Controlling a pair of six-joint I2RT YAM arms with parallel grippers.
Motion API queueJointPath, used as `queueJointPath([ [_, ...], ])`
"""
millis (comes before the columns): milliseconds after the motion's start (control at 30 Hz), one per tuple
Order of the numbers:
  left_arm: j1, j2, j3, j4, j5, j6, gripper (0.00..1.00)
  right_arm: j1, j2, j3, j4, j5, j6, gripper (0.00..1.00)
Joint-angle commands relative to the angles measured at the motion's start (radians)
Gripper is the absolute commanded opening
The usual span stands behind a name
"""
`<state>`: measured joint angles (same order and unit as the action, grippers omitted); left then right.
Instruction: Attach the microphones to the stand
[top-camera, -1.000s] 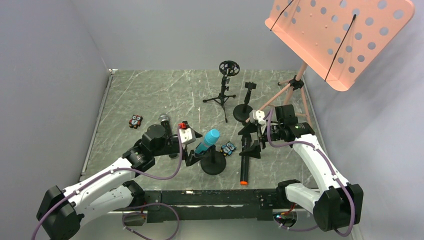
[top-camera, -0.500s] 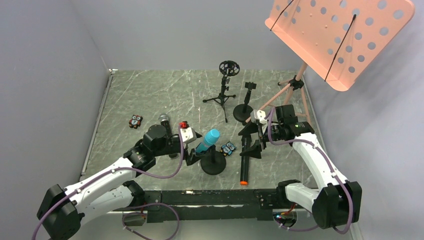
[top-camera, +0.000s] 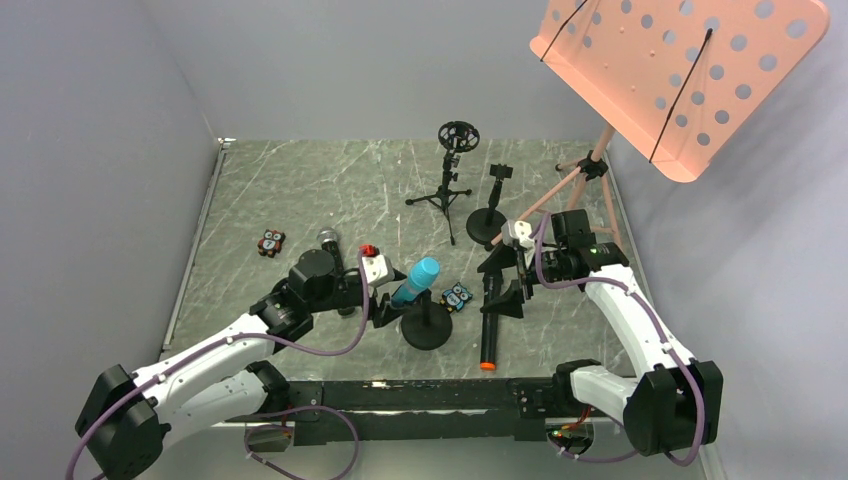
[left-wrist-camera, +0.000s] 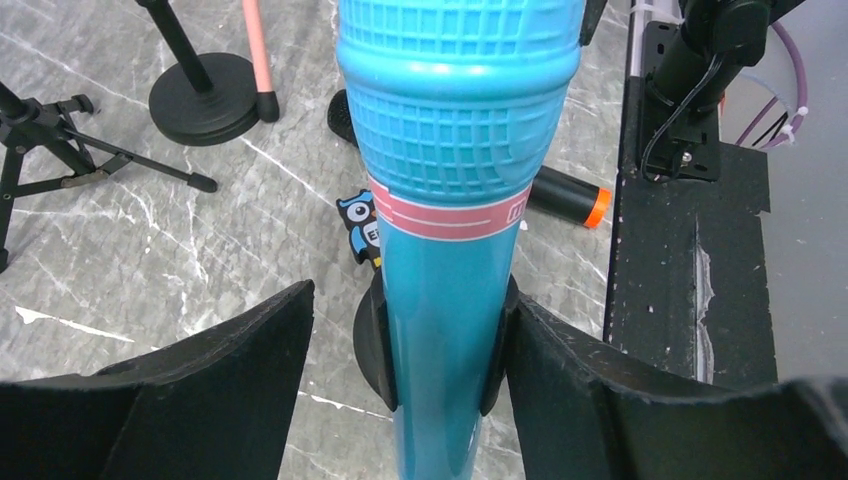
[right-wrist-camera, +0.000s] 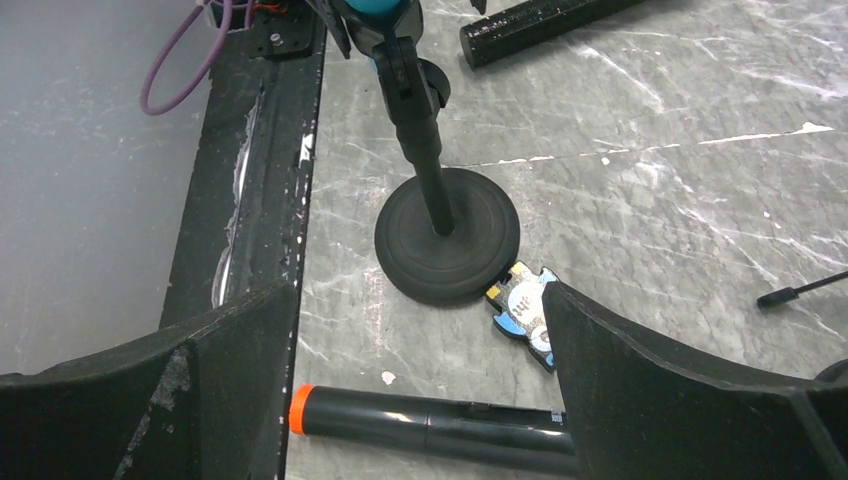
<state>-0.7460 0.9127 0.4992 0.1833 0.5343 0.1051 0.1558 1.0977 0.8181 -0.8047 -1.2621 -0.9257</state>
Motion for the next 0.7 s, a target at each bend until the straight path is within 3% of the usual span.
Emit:
queueJointPath([
  [0, -0.004, 0.002, 0.016, 0.087, 0.04, -0.032, 0.73, -0.01, -0.022, 0.028, 0.008, -0.041, -0.036, 1.0],
  [133, -0.004, 0.012, 0.014, 0.106, 0.08, -0.039, 0.82, -0.014, -0.023, 0.027, 0.007, -0.041, -0.037, 1.0],
  [433, -0.004, 0.013, 0.008, 0.093, 0.082, -0.033, 0.76, -0.031, -0.046, 0.025, 0.006, -0.05, -0.035, 1.0],
  [500, -0.004, 0.012, 0.016, 0.072, 0.094, -0.021, 0.66, -0.033, -0.048, 0.025, 0.006, -0.055, -0.036, 1.0],
  [600, -0.003, 0.017, 0.033, 0.037, 0.1, -0.009, 0.36, -0.038, -0.047, 0.028, -0.002, -0.059, -0.041, 1.0],
  [667, -0.003, 0.022, 0.044, 0.024, 0.107, -0.005, 0.28, -0.039, -0.05, 0.029, -0.004, -0.061, -0.044, 1.0],
])
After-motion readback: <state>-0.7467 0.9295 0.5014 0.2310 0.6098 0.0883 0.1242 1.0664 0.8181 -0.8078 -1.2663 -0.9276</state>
